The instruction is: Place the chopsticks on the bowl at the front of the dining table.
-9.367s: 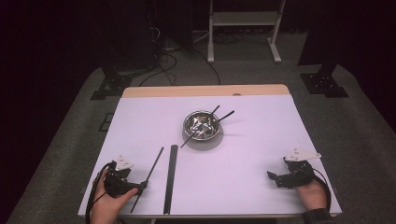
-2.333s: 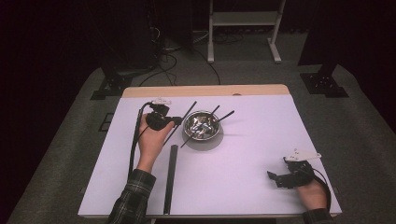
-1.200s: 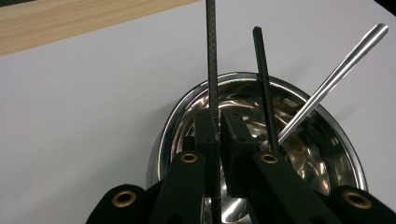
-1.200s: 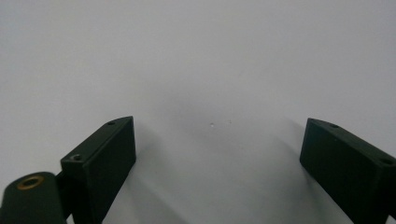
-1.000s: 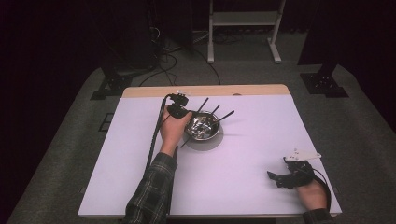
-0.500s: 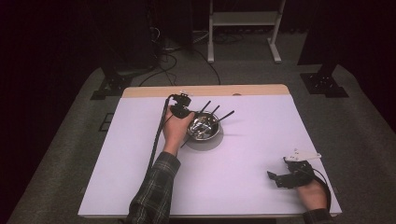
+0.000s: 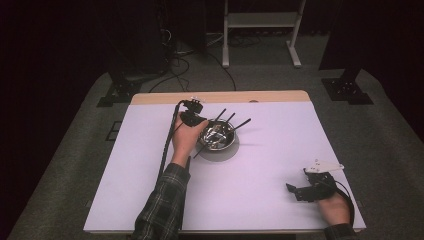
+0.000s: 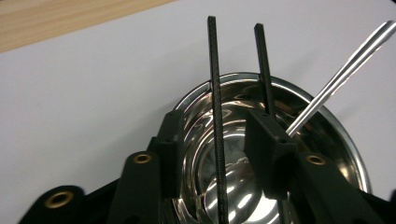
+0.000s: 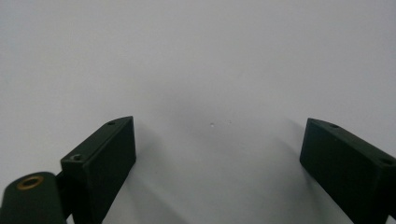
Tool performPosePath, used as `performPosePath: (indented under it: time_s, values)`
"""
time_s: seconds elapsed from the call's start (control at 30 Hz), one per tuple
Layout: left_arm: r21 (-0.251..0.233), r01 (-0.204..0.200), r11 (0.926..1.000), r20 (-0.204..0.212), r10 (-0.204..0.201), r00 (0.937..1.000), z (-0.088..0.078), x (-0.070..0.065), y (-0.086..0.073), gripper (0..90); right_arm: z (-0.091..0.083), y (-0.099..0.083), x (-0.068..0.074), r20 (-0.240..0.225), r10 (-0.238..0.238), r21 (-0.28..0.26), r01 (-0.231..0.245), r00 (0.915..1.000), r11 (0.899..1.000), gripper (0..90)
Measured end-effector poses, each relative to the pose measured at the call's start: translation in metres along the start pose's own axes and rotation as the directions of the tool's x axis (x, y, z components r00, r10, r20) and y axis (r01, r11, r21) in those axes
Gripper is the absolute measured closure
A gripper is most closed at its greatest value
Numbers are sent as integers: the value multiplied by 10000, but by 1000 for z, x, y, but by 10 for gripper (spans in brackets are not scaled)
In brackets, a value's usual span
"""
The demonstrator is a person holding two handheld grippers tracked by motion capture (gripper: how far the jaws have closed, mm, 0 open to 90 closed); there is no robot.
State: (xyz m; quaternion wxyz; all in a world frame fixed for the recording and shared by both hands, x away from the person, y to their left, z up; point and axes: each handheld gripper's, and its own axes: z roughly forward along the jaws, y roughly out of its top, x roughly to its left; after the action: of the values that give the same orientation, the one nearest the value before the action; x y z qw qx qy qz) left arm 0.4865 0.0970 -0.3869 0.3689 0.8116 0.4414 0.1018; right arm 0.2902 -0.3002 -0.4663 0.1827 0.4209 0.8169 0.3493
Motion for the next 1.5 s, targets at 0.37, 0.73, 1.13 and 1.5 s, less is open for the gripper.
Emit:
performPosePath:
  time_s: [0.37,0.73,1.13,1.5]
  values:
    - [-10,-647,9979,424,647,9970,-29,-8,0,329,0,0,0,1,1,4,-1,10000,10000,92]
    - [289,-1493,9884,617,1473,9872,-52,-17,-22,99,0,0,0,1,5,2,-5,10000,10000,92]
    - [42,-2023,9793,787,2013,9764,-75,-22,-58,95,0,0,0,-1,2,5,-2,10000,10000,91]
    - [-160,-2053,9786,914,2059,9743,-73,-19,-92,94,0,0,0,0,4,14,-4,10000,10000,91]
